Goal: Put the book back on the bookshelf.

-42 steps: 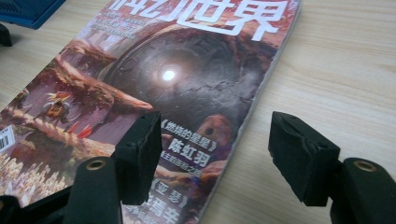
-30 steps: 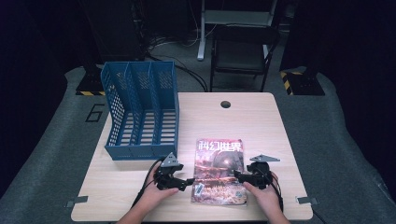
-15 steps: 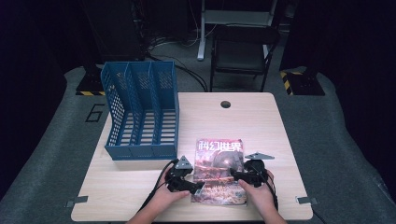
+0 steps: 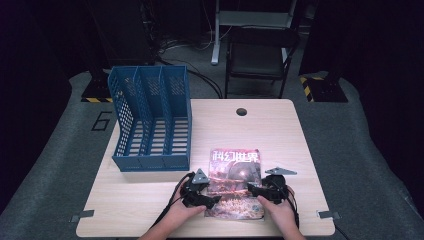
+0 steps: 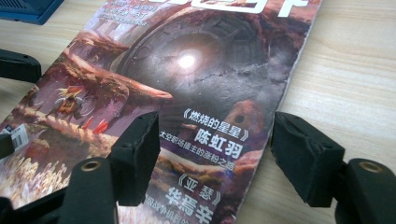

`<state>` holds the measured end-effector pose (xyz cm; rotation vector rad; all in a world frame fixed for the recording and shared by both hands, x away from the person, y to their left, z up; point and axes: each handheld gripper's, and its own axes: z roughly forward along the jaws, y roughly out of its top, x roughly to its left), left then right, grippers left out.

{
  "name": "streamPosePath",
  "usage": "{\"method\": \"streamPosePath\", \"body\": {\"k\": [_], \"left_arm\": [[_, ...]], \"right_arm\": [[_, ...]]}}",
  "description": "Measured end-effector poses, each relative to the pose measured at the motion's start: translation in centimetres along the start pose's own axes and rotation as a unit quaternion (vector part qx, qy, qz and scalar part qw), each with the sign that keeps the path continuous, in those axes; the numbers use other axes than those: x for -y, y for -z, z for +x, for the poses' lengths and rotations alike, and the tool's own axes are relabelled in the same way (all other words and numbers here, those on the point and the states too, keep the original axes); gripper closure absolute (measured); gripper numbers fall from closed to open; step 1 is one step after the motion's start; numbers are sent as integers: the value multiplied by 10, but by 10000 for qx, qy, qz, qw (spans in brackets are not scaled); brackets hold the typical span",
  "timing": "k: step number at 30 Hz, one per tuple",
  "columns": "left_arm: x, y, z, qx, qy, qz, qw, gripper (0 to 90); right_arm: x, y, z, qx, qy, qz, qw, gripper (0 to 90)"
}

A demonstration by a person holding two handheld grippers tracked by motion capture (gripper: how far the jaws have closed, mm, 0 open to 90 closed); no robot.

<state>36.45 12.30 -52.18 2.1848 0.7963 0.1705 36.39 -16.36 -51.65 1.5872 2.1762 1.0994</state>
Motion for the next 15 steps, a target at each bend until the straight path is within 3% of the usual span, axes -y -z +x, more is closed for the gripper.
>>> {"method": "streamPosePath", "body": {"k": [5,11,15], "left_arm": [[1,-1,-5,-110,-53,2,9999,266],[4,1,-11,-135,-35,-4,9999,266],[6,3,-21,-92,-75,61,9999,269]], "right_arm": [[-1,-2,5,122,162,36,9998,298],[0,1,1,10,-104,54,9999,330],[1,7,-2,-28,-144,173,9997,348]]}}
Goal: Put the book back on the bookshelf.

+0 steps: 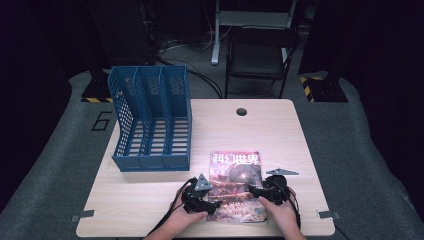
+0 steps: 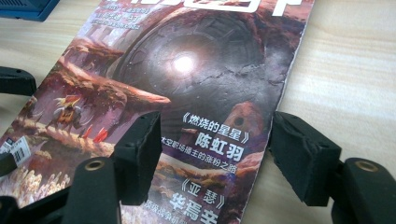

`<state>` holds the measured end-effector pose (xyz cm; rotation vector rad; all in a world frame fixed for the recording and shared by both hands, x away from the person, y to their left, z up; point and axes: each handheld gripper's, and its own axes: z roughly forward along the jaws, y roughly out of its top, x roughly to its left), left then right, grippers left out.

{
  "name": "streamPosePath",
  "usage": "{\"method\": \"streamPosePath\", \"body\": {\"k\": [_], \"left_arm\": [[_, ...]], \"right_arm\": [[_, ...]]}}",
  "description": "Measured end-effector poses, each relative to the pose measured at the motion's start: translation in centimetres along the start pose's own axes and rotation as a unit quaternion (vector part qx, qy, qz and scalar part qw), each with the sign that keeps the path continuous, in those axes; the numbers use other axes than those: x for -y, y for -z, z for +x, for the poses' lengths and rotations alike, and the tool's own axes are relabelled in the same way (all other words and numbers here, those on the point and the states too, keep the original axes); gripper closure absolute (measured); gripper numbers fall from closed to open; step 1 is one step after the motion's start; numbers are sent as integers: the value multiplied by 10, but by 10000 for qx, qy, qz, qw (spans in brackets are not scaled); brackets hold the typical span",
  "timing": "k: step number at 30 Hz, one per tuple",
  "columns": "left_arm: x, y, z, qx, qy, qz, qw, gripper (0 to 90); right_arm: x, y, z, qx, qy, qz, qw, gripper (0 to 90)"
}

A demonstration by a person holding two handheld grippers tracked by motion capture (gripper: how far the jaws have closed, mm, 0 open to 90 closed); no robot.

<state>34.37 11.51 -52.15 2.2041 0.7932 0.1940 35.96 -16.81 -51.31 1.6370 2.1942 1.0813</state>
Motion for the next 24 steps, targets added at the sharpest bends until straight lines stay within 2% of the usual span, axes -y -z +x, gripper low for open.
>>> {"method": "streamPosePath", "body": {"k": [4,5,7,10,12,16,20,22,24], "left_arm": [[0,0,-1,-36,27,-4,10000,271],[0,0,0,-30,27,-3,10000,272],[0,0,0,-4,20,9,10000,272],[1,0,0,-5,36,-27,10000,272],[1,0,1,35,-47,-28,10000,271],[2,0,1,51,-76,-53,9999,272],[2,0,1,26,-127,-50,9999,269],[3,0,0,-13,-127,-83,9999,268],[2,0,1,26,-131,-52,9999,268]], "right_arm": [[0,2,-1,1,-137,35,9999,368],[0,2,-1,39,-145,-35,9999,350],[-2,0,-1,167,-85,-111,9998,337],[-4,-5,-3,125,-54,-163,9998,335],[-4,-7,-2,110,-3,-173,9998,333],[-4,-8,2,230,16,-222,9995,322],[-4,-8,0,173,-172,-245,9994,334],[-5,-7,-1,110,-404,-226,9989,354],[-6,-5,-4,36,-528,-235,9983,366]]}}
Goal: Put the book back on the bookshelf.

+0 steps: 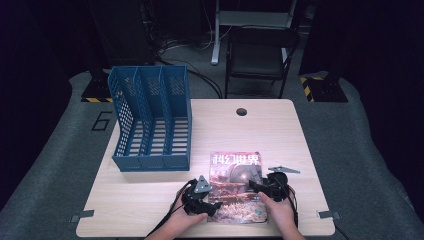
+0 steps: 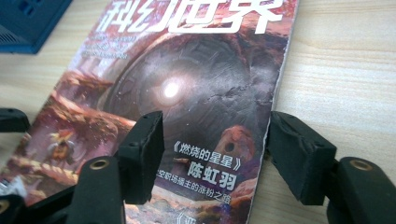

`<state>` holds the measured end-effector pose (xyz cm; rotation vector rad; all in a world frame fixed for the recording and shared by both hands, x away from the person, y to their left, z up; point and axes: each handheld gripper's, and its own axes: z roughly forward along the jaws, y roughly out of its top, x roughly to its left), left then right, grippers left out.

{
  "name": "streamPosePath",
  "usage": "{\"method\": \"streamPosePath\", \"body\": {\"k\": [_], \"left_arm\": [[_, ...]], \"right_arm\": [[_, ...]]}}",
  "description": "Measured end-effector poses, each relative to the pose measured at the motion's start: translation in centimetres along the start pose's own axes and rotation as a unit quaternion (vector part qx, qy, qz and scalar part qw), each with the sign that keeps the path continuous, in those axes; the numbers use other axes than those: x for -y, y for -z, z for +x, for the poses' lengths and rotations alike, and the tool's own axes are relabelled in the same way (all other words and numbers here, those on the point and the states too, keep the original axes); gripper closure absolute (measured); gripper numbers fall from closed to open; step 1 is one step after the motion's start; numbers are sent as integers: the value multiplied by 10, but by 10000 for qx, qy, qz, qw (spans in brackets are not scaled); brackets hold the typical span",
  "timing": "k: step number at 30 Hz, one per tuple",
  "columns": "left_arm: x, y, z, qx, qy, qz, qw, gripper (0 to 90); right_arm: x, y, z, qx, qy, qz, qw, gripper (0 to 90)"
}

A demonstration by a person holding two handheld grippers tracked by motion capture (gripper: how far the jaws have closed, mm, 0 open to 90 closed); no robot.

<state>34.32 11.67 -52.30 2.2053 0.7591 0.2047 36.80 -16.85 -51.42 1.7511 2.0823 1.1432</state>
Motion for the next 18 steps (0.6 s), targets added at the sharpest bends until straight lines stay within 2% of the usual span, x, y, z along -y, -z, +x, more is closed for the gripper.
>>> {"method": "streamPosePath", "body": {"k": [6,7,8,10,18], "left_arm": [[0,-1,0,-47,-8,-34,10000,267],[0,-1,0,-46,-14,-35,10000,267],[0,-1,0,-46,-8,-34,10000,267],[0,-1,0,-46,-12,-35,10000,267],[1,-1,-1,-50,-5,-59,10000,266]], "right_arm": [[-2,4,0,-64,-25,-93,9999,367],[-3,7,1,-134,-48,-202,9997,372],[-3,7,1,-134,-48,-202,9997,372],[-6,14,4,-299,-75,-389,9988,382],[-10,21,6,-632,-152,-530,9965,405]]}}
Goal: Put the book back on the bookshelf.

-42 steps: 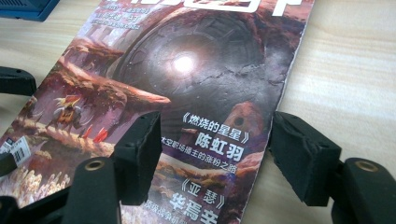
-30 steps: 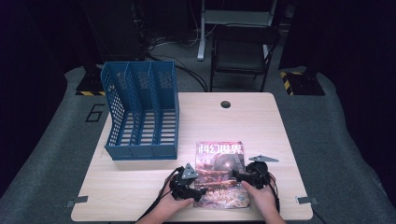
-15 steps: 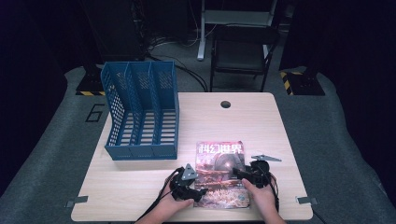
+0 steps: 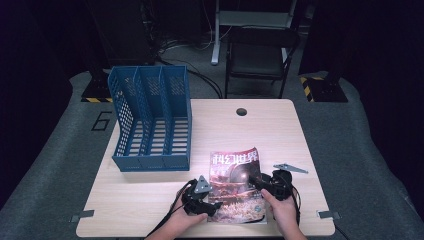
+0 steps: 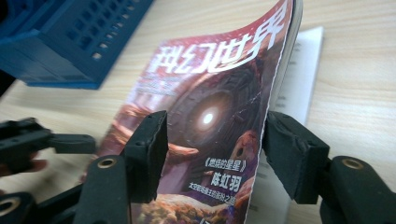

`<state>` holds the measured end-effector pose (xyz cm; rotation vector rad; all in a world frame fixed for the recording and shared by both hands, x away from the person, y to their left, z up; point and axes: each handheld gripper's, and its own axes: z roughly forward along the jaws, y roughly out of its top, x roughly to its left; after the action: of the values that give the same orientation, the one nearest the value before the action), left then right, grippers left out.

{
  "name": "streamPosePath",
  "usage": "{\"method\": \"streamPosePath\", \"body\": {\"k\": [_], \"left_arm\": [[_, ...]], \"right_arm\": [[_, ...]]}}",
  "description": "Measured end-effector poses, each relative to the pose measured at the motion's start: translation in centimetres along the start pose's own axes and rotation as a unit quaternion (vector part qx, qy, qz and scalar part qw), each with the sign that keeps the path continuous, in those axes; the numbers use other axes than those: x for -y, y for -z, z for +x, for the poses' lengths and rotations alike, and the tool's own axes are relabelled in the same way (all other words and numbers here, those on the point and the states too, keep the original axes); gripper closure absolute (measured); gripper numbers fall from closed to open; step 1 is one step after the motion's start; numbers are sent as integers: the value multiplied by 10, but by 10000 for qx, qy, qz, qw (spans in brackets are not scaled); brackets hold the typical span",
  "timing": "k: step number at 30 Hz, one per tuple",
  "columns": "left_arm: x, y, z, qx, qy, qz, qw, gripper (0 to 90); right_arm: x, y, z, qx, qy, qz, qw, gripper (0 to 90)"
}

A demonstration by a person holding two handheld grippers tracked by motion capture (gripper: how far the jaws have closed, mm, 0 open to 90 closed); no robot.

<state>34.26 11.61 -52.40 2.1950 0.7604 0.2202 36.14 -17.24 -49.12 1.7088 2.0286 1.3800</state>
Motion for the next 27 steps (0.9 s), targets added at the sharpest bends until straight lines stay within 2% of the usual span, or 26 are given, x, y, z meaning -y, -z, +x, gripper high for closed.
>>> {"method": "streamPosePath", "body": {"k": [1,2,5,6,8,10,12,16,17,18,22,23,25,26,27], "left_arm": [[0,0,0,-2,-8,4,10000,266],[0,0,0,-1,-25,0,10000,267],[1,0,0,-6,4,-16,10000,266],[1,0,0,-6,6,-18,10000,266],[1,1,1,49,-10,-8,10000,266],[2,0,0,7,-30,-63,10000,266],[3,0,0,13,25,-123,9999,266],[3,1,1,49,-29,-70,10000,266],[3,1,1,35,-26,-87,10000,266],[3,0,0,19,1,-116,9999,266],[3,0,0,34,8,-110,9999,266],[3,1,1,55,-28,-76,10000,266],[3,1,1,50,-24,-77,10000,266],[3,0,0,26,17,-116,9999,266],[3,1,1,49,-25,-75,10000,266]], "right_arm": [[-2,2,1,-158,-15,-68,9999,411],[-3,2,2,-199,0,-84,9998,411],[-4,1,6,-211,43,-81,9997,410],[-6,-1,9,-176,182,-54,9997,407],[-6,-2,10,-161,213,-51,9996,406],[-8,-4,8,-150,242,-14,9996,405],[-9,-9,-1,-106,120,79,9998,387],[-8,-15,-11,-41,10,213,9998,381],[-6,-18,-16,-33,-139,258,9996,382],[-6,-18,-18,-63,-258,280,9993,382],[-4,-19,-24,-90,-356,350,9987,388],[-1,-23,-26,-235,-464,568,9970,401],[1,-24,-25,-198,-521,637,9964,410],[1,-24,-24,-145,-422,587,9973,405],[1,-24,-21,-100,-339,639,9973,403]]}}
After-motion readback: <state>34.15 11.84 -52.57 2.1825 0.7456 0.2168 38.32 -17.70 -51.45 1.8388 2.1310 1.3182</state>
